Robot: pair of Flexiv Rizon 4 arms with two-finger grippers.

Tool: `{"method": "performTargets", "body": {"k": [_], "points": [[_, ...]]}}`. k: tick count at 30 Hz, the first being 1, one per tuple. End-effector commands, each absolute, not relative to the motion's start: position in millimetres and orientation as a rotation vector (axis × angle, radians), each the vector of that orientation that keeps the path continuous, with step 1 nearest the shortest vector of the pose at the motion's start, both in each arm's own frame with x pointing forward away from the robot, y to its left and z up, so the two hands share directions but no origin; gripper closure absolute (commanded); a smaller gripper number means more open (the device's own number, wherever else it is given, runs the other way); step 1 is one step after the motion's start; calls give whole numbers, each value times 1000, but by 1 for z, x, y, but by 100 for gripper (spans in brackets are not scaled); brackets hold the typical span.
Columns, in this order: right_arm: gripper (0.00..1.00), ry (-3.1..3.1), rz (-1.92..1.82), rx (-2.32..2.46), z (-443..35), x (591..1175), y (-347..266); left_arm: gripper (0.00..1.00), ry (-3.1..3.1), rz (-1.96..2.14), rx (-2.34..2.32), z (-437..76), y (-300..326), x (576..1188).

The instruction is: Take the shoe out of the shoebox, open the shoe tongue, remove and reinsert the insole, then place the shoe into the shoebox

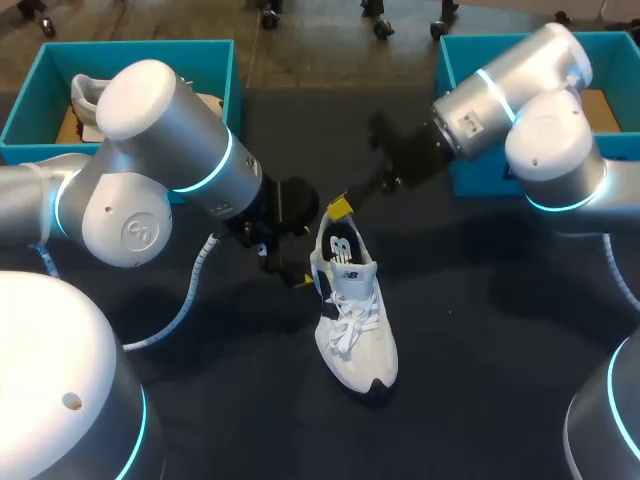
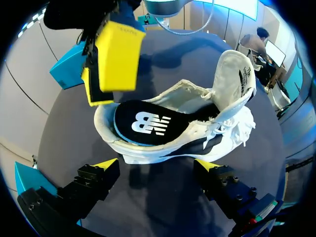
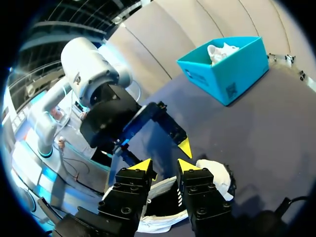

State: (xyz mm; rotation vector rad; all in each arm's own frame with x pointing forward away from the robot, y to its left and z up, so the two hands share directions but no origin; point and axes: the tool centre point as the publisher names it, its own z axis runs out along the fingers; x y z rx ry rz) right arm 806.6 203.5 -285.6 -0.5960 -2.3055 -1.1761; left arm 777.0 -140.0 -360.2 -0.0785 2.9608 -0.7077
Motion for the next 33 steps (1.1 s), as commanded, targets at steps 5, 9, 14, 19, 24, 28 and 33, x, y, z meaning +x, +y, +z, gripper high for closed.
{"method": "performTargets", "body": {"k": [5,9,14,19,24,28,33], "points": [[85,-2262,-1149,-715,-278,803,196,0,2960,-703,-79,-360,-141,777],[84,-2258,-1161,-810,-268,801,188,0,2960,-703,-79,-360,-141,777],[85,-2220,-1184,-890,-271,798,183,0,2960,-703,-79,-360,-141,777],[100,-2181,-1157,-956,-283,800,179,0,2988,-703,-77,-346,-129,780],[100,-2169,-1149,-1044,-287,799,169,0,3002,-756,-51,-323,-112,784],[100,-2156,-1131,-1111,-291,795,166,0,3016,-765,-45,-312,-102,795],[100,-2137,-1149,-1208,-287,792,163,0,3048,-761,44,-293,-90,803]]}}
